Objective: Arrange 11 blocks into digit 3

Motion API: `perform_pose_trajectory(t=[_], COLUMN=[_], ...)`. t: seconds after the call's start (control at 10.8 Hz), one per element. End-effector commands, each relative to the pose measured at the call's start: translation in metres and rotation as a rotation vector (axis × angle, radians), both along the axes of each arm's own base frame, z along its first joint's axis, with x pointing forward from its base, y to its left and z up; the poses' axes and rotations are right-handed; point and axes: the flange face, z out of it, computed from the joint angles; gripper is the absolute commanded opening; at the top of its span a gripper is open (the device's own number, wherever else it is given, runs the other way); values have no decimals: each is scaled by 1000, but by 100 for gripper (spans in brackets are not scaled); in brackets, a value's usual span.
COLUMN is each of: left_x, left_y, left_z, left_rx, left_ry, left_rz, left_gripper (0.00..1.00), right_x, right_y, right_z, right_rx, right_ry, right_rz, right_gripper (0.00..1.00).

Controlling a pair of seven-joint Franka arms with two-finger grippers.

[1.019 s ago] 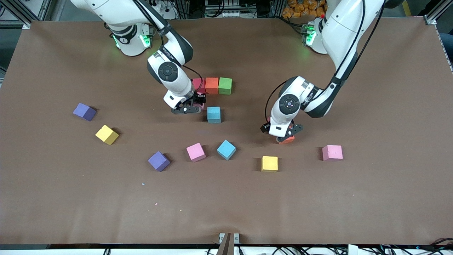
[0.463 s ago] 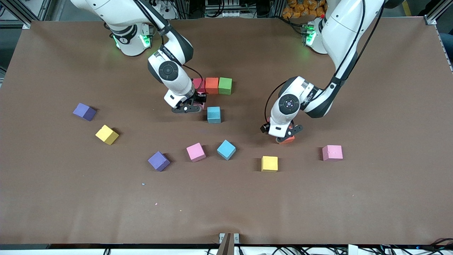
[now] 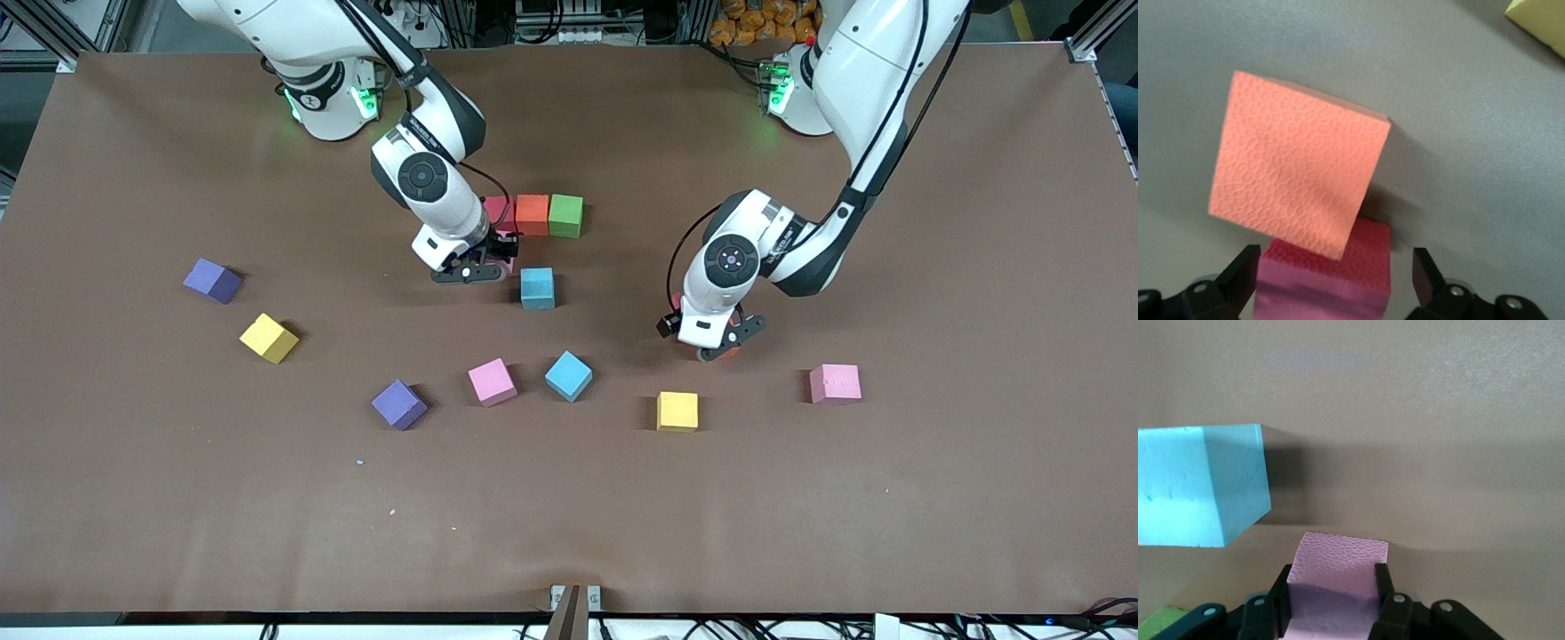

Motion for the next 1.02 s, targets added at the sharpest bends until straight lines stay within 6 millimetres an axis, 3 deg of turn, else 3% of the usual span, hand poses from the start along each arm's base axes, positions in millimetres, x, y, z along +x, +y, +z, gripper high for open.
perform_pose_trajectory(t=[0.0,0.37,0.46,0.56,0.74,0.93], left_x=[-8,-17,-15,-13,-10,-7], left_y=[-1,-9,-7,-5,-3,-4], left_z=[9,3,3,4,8,13], left_rx=[23,28,26,24,22,16], left_ry=[-2,19,18,18,11,4], left_rz=[-16,-36,-45,-40,-34,-3], left_gripper=[100,100,50,16,6,6], right_x=[-13,-17,-18,-17,-19,-19], right_y=[-1,3,3,3,2,2], right_z=[-3,-3,-3,-3,-4,-4], right_rx=[-13,-10,-11,-11,-14,-14], right_ry=[-3,-1,0,-1,1,1], right_rz=[-6,5,5,5,7,8], right_gripper=[32,32,32,32,32,32])
